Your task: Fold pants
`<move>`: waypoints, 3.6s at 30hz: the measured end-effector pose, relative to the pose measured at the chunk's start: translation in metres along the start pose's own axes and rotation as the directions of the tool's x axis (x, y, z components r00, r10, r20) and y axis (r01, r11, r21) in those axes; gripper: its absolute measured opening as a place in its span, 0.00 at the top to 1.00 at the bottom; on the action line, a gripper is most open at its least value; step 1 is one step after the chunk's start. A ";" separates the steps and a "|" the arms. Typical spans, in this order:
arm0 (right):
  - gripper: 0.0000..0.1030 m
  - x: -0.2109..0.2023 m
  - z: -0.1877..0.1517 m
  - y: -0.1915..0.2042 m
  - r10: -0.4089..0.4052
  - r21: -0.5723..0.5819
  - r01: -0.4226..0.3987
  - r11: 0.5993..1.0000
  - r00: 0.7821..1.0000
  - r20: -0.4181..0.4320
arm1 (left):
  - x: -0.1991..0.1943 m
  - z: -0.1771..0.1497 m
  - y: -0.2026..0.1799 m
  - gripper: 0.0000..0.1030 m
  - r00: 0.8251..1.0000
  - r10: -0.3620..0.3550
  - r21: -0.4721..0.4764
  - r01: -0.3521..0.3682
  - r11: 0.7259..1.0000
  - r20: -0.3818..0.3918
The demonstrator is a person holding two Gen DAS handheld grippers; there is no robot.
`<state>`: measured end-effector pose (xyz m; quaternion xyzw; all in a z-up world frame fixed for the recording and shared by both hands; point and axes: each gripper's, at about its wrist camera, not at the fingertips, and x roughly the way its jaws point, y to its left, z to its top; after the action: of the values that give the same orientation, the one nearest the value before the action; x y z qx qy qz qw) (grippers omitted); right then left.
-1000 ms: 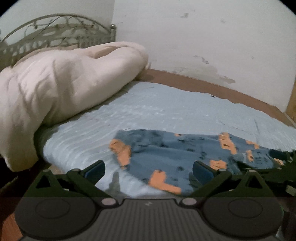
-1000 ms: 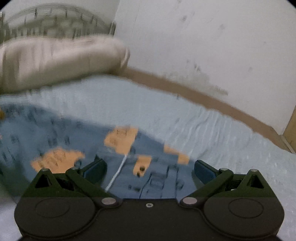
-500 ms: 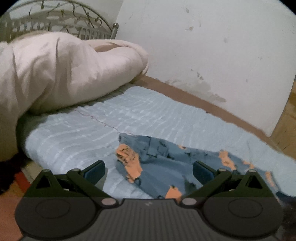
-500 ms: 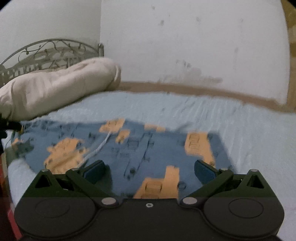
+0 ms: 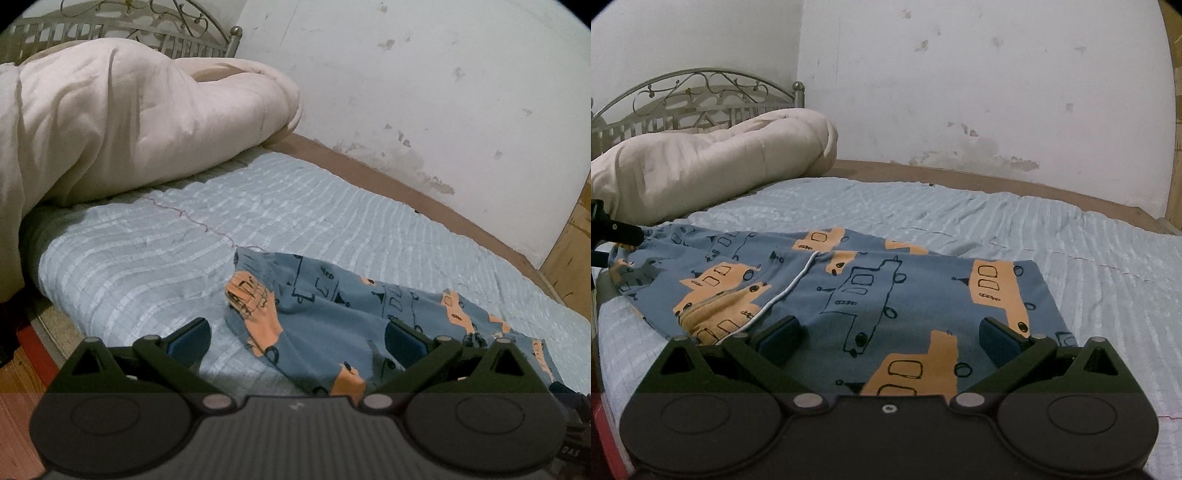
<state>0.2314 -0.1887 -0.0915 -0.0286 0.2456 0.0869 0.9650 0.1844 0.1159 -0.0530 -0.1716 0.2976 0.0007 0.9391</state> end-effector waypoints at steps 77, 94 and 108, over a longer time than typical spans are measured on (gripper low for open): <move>0.01 -0.049 0.016 -0.070 -0.125 0.228 0.089 0.970 0.981 0.147 | -0.033 0.016 -0.215 0.89 0.957 -0.286 0.425 0.240 0.873 0.047; 0.01 -0.051 -0.025 -0.151 -0.094 0.574 -0.006 0.819 0.985 0.144 | 0.014 -0.088 -0.313 0.68 0.936 -0.260 0.636 0.353 0.686 -0.239; 0.01 -0.051 -0.025 -0.158 -0.082 0.587 -0.016 0.809 0.987 0.140 | -0.014 -0.040 -0.214 0.01 0.978 -0.191 0.355 0.207 0.912 -0.078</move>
<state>0.2044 -0.3545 -0.0866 0.2729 0.1825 -0.0080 0.9445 0.1734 -0.0972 -0.0066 -0.0254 0.2930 -0.1532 0.9434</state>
